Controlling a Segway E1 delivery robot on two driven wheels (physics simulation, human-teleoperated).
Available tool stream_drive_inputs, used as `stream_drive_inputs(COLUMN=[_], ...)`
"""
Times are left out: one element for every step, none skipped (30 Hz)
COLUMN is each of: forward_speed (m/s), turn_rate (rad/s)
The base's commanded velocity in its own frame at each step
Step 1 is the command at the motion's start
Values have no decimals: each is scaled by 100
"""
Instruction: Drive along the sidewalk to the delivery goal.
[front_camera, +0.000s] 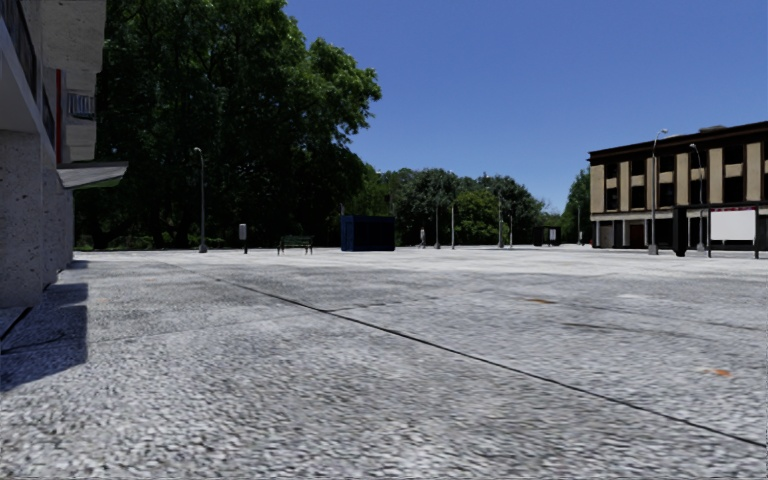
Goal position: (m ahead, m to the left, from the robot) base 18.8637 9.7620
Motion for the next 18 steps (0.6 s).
stream_drive_inputs(forward_speed=[200,200,200,200,200,200,200,200,200,200,200,200,200,200,200,200,200,200], turn_rate=[0,0,0,12,12,22,27,33,33,38,40,40,40,40,40,40,40,40])
